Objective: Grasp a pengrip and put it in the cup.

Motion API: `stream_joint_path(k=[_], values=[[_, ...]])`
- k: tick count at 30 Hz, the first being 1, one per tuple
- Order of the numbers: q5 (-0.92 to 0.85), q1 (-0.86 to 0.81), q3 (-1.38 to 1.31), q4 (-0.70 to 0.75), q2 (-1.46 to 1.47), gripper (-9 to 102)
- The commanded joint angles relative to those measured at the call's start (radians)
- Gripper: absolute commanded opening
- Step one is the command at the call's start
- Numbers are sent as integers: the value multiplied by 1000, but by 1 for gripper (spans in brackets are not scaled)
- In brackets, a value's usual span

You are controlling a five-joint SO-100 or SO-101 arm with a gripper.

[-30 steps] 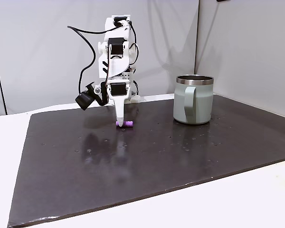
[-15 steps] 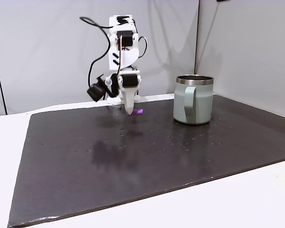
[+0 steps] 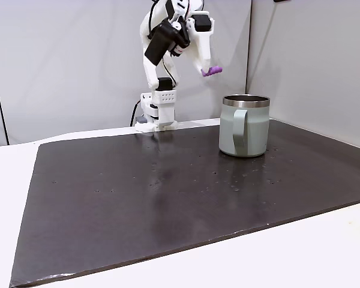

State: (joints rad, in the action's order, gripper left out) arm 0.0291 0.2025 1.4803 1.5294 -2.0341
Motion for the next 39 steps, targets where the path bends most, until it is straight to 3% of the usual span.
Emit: stream_joint_path(k=[1, 6, 17, 21, 26, 39], values=[[57, 41, -267, 31, 132, 0], [89, 92, -531, 110, 364, 0], [94, 172, -440, 110, 397, 0], [143, 175, -439, 126, 376, 22], [129, 202, -420, 135, 348, 33], [114, 181, -408, 135, 341, 34]])
